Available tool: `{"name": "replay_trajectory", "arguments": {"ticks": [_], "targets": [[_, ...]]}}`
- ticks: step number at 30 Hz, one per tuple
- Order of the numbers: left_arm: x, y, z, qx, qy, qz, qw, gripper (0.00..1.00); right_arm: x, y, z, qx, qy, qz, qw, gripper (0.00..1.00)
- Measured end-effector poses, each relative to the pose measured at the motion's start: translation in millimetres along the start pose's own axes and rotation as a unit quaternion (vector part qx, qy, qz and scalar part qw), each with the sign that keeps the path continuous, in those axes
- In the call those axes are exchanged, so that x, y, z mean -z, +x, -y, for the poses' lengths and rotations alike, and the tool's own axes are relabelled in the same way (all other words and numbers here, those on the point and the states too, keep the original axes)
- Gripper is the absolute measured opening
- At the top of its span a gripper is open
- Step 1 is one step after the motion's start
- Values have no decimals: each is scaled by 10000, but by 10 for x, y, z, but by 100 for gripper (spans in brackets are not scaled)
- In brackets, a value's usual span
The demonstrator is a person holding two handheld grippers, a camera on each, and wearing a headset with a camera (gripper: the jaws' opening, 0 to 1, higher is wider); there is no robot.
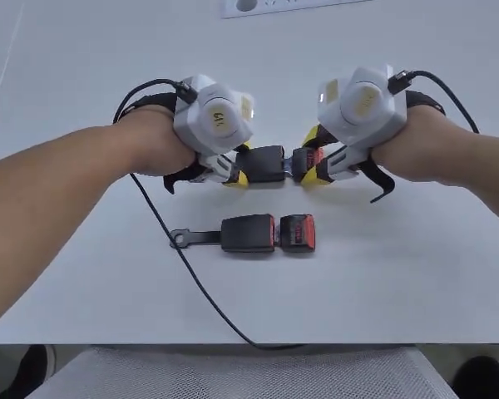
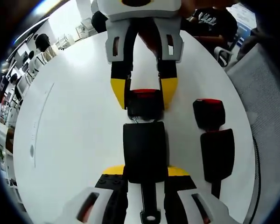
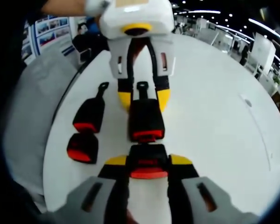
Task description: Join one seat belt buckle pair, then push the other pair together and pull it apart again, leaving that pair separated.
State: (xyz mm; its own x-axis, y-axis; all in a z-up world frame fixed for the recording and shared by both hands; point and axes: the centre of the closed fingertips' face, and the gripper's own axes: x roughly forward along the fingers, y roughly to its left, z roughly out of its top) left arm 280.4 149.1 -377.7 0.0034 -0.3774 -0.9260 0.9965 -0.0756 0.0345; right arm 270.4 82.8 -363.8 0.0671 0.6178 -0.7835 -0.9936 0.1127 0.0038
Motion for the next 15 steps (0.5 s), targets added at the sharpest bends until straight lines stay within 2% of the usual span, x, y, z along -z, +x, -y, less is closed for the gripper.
{"name": "replay_trajectory", "arguments": {"ticks": [4, 5, 15], "targets": [[2, 10, -2, 4, 55, -107, 9999, 29, -48, 20, -16, 40, -44, -145, 9999, 28], [4, 11, -4, -1, 53, -108, 9999, 29, -43, 16, -19, 56, -148, -245, 9996, 28], [15, 15, -8, -11, 31, -75, 10000, 29, -43, -2, -27, 55, -96, -181, 9998, 29]]}}
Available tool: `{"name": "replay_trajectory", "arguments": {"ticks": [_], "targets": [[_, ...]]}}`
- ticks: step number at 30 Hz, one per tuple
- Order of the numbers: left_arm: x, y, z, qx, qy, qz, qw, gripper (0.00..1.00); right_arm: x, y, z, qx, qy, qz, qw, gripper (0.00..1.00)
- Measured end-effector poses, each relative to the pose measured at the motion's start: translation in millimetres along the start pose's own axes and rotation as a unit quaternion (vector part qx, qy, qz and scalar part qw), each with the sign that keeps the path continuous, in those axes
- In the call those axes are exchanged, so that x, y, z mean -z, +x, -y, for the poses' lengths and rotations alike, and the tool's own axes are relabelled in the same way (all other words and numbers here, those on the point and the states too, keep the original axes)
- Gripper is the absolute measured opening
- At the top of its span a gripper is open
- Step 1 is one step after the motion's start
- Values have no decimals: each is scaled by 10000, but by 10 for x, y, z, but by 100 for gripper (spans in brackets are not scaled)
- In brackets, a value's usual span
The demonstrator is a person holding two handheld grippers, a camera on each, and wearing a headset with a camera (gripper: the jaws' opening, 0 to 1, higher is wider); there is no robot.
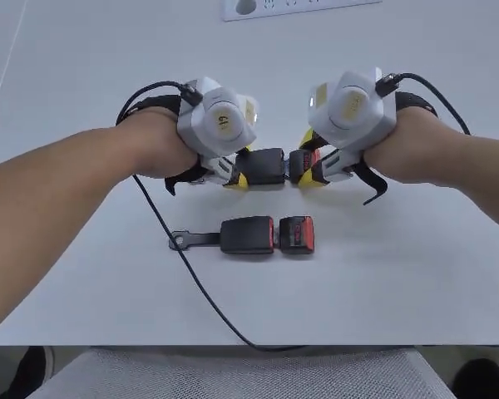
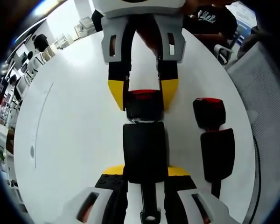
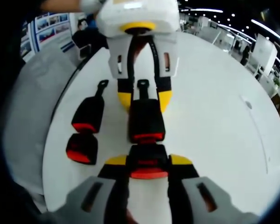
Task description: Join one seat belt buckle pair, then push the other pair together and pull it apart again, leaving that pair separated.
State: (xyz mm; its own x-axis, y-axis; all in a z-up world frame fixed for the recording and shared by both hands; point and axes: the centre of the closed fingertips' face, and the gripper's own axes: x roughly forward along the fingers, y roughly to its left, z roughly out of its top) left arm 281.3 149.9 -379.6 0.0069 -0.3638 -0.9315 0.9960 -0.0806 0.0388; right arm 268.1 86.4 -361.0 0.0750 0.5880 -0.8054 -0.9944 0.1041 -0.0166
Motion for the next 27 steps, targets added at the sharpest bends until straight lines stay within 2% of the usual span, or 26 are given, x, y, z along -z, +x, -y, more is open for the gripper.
{"name": "replay_trajectory", "arguments": {"ticks": [9, 14, 27], "targets": [[-26, -11, 21, -4, 18, -44, 10000, 29, 20, -47, -35, 73, 14, -7, 10000, 29], [-29, -14, 20, -19, 11, -46, 10000, 29, 112, -118, -22, 101, 69, -52, 9999, 29], [-21, -2, 11, -3, -3, -114, 9999, 29, 155, -104, -1, 93, 50, -23, 9999, 30]]}}
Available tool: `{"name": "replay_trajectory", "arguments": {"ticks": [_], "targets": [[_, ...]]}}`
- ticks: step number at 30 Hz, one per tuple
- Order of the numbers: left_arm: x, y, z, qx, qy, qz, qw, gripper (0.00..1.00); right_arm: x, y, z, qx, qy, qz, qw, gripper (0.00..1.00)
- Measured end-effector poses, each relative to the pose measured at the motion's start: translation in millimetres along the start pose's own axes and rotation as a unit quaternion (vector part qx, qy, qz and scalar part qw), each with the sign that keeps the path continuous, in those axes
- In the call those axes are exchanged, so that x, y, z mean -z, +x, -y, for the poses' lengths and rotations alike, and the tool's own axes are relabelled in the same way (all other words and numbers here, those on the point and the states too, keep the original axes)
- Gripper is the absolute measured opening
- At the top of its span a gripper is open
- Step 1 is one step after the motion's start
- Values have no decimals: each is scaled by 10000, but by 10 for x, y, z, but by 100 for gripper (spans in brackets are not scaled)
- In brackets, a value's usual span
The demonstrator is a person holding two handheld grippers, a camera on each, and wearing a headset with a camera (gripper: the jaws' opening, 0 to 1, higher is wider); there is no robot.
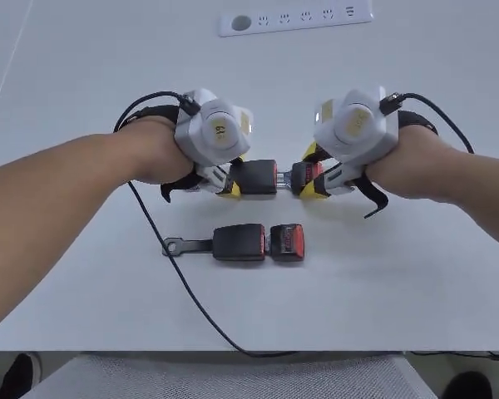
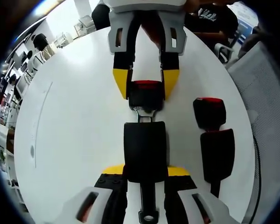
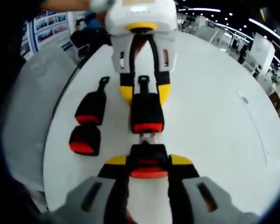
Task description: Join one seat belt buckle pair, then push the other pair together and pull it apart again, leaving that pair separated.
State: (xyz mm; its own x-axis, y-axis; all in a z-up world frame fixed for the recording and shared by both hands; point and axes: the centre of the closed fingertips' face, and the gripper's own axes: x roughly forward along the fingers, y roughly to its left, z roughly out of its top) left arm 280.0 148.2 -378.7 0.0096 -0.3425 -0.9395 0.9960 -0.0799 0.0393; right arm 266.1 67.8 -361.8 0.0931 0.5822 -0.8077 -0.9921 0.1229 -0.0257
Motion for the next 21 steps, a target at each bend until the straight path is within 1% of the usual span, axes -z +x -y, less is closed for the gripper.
{"name": "replay_trajectory", "arguments": {"ticks": [4, 9, 11, 13, 17, 21], "targets": [[1, 1, 0, 5, -21, 21, 10000, 29, 31, -19, 1, -23, 18, 14, 10000, 30], [7, 10, -5, 6, -37, 24, 10000, 30, 115, -71, -6, 1, -99, -37, 9999, 30], [9, 11, -5, 10, -50, 25, 10000, 30, 168, -103, -8, 4, -105, -54, 9999, 30], [12, 16, -9, 21, -49, 15, 10000, 30, 231, -114, 32, 46, -92, -81, 9999, 31], [9, 17, -5, 35, -18, -24, 10000, 30, 364, -215, 45, 87, -45, -161, 9998, 31], [0, 14, 3, 15, -47, -23, 10000, 30, 504, -322, 56, 178, -43, -254, 9995, 31]]}}
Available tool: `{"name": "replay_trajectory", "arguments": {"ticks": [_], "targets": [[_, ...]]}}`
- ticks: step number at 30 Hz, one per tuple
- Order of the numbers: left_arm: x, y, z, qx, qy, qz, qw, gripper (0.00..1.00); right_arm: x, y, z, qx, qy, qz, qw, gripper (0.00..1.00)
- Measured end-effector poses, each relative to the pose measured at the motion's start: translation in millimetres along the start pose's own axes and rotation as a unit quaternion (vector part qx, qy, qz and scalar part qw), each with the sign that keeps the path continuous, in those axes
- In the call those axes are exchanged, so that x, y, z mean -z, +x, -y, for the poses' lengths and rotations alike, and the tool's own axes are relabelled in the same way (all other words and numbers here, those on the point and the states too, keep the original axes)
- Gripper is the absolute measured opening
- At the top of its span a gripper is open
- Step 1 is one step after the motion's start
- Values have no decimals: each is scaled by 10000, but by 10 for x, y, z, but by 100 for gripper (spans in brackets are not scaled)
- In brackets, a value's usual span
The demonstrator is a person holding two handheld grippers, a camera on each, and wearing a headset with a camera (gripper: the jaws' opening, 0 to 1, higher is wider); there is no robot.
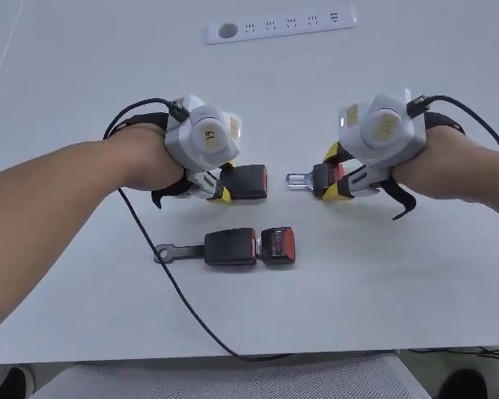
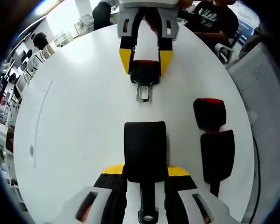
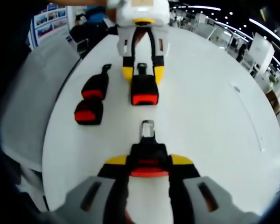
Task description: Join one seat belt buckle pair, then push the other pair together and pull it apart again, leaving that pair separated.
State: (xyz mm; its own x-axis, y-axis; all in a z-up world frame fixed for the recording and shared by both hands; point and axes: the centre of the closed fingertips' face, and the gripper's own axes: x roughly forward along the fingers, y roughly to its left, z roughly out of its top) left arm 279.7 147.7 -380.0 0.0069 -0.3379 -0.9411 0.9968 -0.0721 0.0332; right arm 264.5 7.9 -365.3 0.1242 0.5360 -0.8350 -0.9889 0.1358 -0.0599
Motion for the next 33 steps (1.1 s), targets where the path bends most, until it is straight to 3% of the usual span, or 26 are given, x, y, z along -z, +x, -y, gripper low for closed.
{"name": "replay_trajectory", "arguments": {"ticks": [17, 26, 33], "targets": [[-65, -51, 75, -5, 63, 12, 10000, 31, 454, -311, 2, 161, -54, -363, 9992, 32], [-52, -39, 57, 42, 131, -132, 9998, 31, 556, -307, -18, 146, -222, -587, 9979, 34], [-54, -32, 31, -26, 227, -268, 9994, 32, 564, -317, 9, 229, -275, -612, 9975, 37]]}}
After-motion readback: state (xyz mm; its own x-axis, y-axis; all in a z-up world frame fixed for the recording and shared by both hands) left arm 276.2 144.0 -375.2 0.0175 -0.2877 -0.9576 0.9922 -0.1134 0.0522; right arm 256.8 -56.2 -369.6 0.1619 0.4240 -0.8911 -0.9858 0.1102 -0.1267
